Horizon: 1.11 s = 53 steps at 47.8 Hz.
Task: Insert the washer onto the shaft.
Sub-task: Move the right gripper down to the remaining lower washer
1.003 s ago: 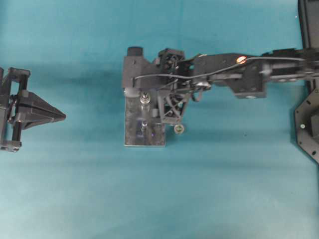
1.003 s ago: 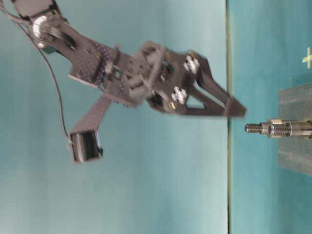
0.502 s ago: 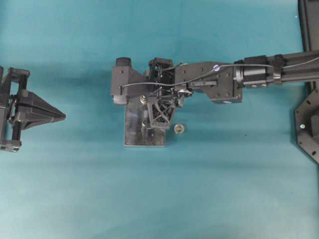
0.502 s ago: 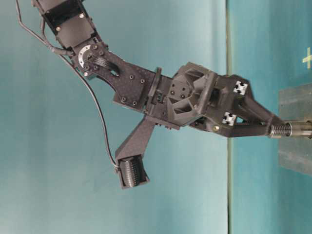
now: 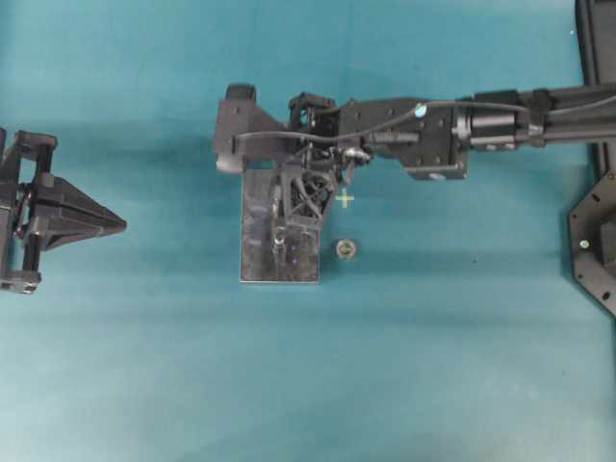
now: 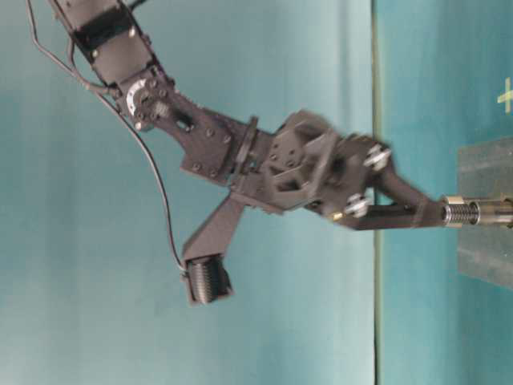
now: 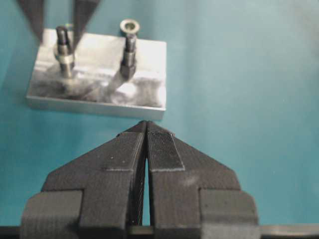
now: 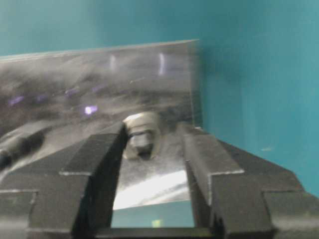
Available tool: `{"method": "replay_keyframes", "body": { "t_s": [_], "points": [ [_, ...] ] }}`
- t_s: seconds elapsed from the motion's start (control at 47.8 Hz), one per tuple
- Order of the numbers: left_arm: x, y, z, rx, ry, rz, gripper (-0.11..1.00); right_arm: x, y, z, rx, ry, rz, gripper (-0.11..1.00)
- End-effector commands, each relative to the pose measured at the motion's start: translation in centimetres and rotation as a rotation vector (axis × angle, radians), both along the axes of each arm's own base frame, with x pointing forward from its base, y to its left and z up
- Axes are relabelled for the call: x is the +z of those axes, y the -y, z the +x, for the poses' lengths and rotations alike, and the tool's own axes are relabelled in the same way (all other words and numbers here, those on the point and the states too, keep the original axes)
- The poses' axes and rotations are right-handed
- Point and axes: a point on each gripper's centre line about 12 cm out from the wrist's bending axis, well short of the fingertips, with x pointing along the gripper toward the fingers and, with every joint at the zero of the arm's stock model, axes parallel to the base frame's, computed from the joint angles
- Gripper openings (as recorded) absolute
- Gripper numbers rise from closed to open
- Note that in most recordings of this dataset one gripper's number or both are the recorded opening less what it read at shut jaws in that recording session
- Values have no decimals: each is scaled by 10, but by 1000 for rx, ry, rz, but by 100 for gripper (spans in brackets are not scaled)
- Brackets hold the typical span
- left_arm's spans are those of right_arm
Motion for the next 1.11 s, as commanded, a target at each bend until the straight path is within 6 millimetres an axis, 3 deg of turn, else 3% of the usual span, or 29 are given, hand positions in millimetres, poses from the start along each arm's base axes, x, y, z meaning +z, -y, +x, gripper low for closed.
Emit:
{"method": "replay_keyframes", "body": {
  "t_s": [0.0,0.146,0.293,0.376,0.543,0.711,0.878,1.087],
  "points": [
    [5,0,2,-1,18,-2,0,21,9,4,-4,53,-20,44],
    [5,0,2,-1,17,-2,0,22,0,5,11,52,-14,37],
    [4,0,2,-1,15,-2,0,28,-17,3,30,41,7,37],
    [4,0,2,-1,14,-2,0,31,-26,-1,41,22,17,46],
    [4,0,1,-1,15,-2,0,44,-39,-12,51,-8,28,81],
    [4,0,1,-1,17,-2,0,52,-44,-32,50,-22,33,82],
    [3,0,0,-1,15,-2,0,30,-57,-59,34,-80,54,82],
    [2,0,0,-1,15,-1,0,3,-80,-68,40,-74,77,81]
  ]
}}
